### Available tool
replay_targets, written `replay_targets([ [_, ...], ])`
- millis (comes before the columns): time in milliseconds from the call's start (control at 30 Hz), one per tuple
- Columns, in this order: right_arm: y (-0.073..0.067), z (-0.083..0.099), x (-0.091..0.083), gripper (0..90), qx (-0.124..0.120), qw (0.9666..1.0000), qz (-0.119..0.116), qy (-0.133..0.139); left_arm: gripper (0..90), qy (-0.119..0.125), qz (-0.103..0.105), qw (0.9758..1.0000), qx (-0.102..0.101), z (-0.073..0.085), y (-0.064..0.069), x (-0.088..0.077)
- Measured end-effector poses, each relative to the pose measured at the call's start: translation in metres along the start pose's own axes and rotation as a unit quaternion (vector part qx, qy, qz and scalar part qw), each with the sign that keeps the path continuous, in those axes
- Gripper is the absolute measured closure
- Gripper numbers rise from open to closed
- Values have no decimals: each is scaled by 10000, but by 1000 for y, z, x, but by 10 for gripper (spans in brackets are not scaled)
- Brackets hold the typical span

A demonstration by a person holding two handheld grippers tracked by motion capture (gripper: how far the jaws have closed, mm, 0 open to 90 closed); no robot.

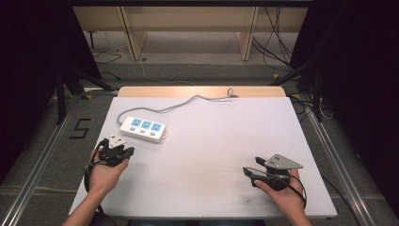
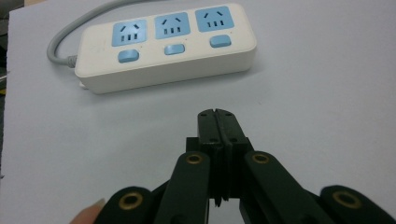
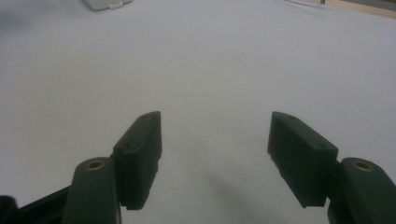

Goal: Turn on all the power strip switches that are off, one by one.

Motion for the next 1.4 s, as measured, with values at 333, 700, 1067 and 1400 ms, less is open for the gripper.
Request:
replay_targets([
  [333, -2, 0, 1, 362, -37, 10000, -5, -13, 897, -129, -85, 9998, -98, -7, -17, 1],
  [700, 0, 1, 2, 361, -1, 10000, 11, -31, 897, -216, -166, 9996, -83, -22, -28, 8],
  [1067, -1, 0, 2, 360, 20, 10000, 16, -12, 898, -296, -269, 9992, -90, -37, -44, 14],
  [1400, -1, 0, 2, 359, 37, 10000, 9, -26, 898, -357, -342, 9987, -111, -55, -57, 21],
])
Point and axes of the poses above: each handheld gripper's, and its own axes: x roughly forward along the jaws, z roughly out of its underside, y roughly to its right, the point moved 3 cm from there along x, roughly forward along the jaws, and after that the axes turned 7 degrees about z, right-handed, at the moved point
